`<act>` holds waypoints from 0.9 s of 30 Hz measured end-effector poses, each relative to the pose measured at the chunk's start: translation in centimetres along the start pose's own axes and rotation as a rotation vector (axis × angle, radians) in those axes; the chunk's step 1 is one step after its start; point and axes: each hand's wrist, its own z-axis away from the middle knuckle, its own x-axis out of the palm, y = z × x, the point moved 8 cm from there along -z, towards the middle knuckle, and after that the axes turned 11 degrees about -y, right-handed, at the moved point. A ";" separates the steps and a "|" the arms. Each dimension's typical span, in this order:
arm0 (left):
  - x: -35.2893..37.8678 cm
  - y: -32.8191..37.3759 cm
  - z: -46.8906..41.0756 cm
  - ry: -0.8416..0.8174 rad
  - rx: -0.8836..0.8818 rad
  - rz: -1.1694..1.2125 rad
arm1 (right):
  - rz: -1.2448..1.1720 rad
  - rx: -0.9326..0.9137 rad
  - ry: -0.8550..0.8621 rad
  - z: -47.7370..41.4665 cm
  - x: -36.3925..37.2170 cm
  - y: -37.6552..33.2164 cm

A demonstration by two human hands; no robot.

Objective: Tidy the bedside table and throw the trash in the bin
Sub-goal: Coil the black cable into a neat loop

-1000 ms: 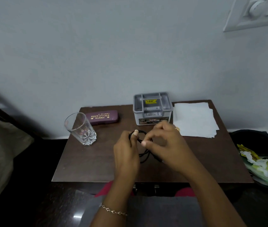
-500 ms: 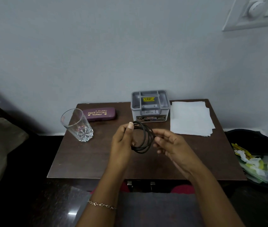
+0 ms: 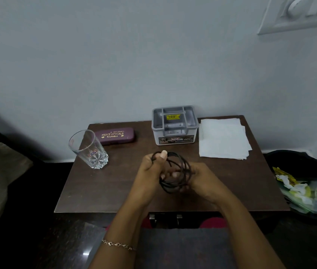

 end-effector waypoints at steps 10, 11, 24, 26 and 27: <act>-0.2 0.3 0.1 0.047 0.044 -0.087 | -0.292 -0.163 -0.009 0.1 0.5 -1.6; 0.1 0.3 0.0 0.026 0.053 -0.085 | -0.347 -0.171 0.034 0.1 0.3 -1.6; -1.9 1.7 1.0 0.327 0.105 -0.407 | -0.693 -0.004 -0.080 -0.4 2.1 -0.7; -1.9 1.8 1.3 0.356 0.114 -0.398 | -0.498 0.011 -0.027 -0.7 2.3 -0.6; -2.0 1.6 1.4 0.372 0.113 -0.370 | -0.390 0.007 0.022 -0.9 2.2 -0.6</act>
